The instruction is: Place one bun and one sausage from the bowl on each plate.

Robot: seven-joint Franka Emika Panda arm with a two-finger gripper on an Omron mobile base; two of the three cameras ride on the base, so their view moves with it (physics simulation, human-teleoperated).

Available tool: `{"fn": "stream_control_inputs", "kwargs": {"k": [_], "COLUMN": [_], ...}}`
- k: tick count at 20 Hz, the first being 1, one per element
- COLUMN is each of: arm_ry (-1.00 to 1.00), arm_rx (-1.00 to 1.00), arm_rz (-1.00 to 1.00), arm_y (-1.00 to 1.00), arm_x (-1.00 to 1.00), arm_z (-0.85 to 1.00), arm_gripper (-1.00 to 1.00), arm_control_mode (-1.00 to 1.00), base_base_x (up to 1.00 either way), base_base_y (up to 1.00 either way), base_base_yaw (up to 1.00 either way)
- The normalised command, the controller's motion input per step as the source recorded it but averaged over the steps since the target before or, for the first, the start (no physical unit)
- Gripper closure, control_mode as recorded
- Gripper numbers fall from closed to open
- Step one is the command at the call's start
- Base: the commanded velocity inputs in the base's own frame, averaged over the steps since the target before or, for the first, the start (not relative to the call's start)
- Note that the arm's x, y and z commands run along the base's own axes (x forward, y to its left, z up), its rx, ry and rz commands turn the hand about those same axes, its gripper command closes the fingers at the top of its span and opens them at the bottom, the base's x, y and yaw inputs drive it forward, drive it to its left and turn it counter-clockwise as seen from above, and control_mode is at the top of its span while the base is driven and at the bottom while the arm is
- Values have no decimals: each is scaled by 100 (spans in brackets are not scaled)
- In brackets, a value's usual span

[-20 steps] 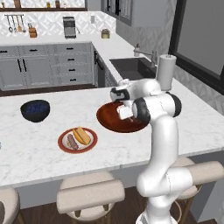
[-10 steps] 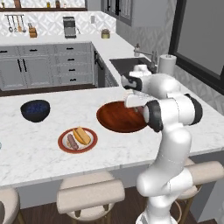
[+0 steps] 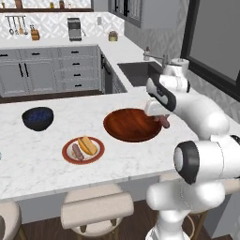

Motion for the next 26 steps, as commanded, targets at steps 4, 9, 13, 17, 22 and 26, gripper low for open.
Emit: {"fn": "stream_control_inputs", "kwargs": {"k": [4,9,13,17,22,26], "arm_ry": [-20,-10,26,20,1,0], "arm_rx": [0,-2,-13,-2,0,0], "arm_rz": [0,0,-10,-9,0,0], "arm_y": [0,12,2,0,1,0], "arm_x": [-100,-93,-6,-42,-35,0], "arm_z": [0,0,0,23,5,0], "arm_gripper": [100,100,100,100,100,100], "arm_control_mode": [-100,-100,-100,-100,-100,-100], "base_base_x": [0,0,0,0,0,0], "base_base_y": [0,0,0,0,0,0], "base_base_yaw": [0,0,0,0,0,0]}}
